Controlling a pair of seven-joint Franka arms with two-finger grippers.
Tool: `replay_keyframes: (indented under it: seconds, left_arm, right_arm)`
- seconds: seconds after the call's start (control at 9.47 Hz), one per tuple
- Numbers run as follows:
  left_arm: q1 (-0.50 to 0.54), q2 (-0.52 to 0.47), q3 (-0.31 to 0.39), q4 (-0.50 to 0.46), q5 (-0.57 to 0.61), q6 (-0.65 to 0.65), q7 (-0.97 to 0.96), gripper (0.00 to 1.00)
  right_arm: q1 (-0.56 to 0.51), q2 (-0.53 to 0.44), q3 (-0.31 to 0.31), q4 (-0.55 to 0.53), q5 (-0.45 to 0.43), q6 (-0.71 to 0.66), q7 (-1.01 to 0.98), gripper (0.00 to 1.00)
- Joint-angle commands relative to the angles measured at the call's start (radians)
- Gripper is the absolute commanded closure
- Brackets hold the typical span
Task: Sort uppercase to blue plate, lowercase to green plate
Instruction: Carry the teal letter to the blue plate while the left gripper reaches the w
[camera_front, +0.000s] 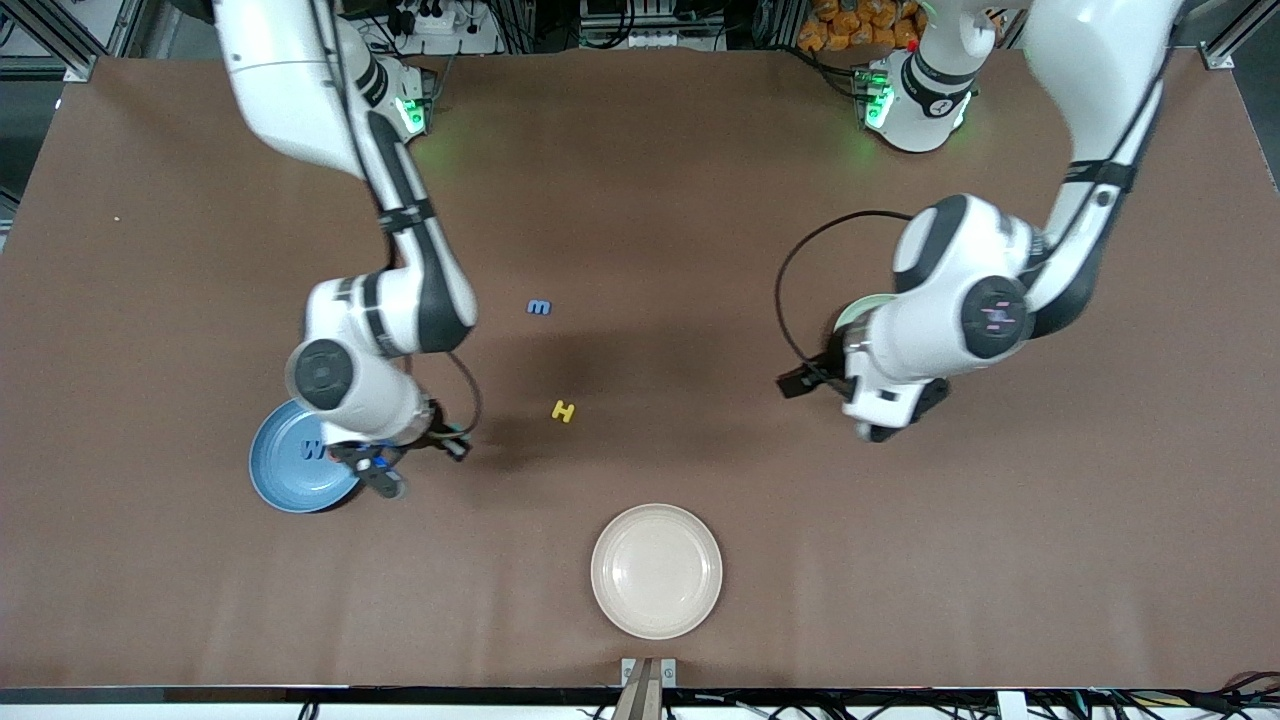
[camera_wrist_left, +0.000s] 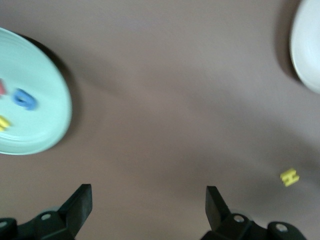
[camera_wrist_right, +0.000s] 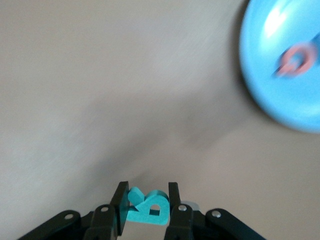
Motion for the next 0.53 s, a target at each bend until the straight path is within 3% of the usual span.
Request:
replay_keyframes:
  seconds: [0.0,0.42]
  left_arm:
    - [-0.138,0.121,0.011,0.121,0.089,0.008,-0.129,0.00]
    - [-0.430,0.205,0.145,0.157,0.169,0.146,-0.367,0.00]
  right_arm:
    - [-0.129,-0.050,0.023,-0.028,-0.029,-0.047,-0.216,1.00]
    - [-0.311,-0.043,0.023,-0.022,-0.063,-0.049,-0.551,1.00]
